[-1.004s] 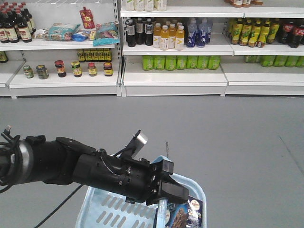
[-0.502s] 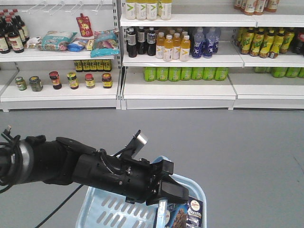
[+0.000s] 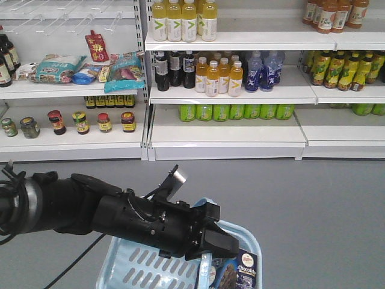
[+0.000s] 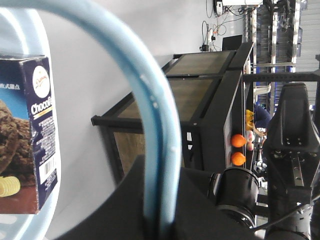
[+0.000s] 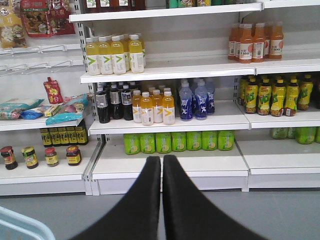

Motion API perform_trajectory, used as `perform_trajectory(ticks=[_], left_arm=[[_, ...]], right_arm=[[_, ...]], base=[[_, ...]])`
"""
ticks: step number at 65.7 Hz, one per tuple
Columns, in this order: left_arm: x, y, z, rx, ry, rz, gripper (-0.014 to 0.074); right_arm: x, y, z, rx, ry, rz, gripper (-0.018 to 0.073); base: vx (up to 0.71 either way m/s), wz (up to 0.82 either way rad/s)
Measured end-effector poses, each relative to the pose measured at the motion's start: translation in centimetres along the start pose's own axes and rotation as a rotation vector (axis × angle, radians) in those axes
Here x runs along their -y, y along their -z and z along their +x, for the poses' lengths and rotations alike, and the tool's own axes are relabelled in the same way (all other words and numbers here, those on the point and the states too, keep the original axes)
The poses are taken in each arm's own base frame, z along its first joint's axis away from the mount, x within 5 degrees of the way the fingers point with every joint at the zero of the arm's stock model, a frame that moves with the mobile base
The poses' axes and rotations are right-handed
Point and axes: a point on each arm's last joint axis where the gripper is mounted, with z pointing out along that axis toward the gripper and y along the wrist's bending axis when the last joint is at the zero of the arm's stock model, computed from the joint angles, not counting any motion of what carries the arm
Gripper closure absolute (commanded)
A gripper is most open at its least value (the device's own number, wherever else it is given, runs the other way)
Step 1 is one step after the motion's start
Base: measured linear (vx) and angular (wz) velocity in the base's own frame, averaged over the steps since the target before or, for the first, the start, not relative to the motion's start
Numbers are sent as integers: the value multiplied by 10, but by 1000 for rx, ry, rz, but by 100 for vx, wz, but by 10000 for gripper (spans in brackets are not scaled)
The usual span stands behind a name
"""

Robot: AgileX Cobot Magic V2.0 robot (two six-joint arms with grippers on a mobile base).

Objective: Left arm holds basket, right arm returns cookies
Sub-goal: 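Hold the basket with the left gripper while approaching the drink shelves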

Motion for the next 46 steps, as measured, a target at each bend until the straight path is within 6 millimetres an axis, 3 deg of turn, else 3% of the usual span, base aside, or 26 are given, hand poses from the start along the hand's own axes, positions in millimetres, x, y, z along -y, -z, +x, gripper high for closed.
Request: perform_trajectory(ticks=[46], left_arm=[[0,0,0,2,1,-2,603]], right_arm=[[0,0,0,0,0,0,568]], base=[[35,-5]])
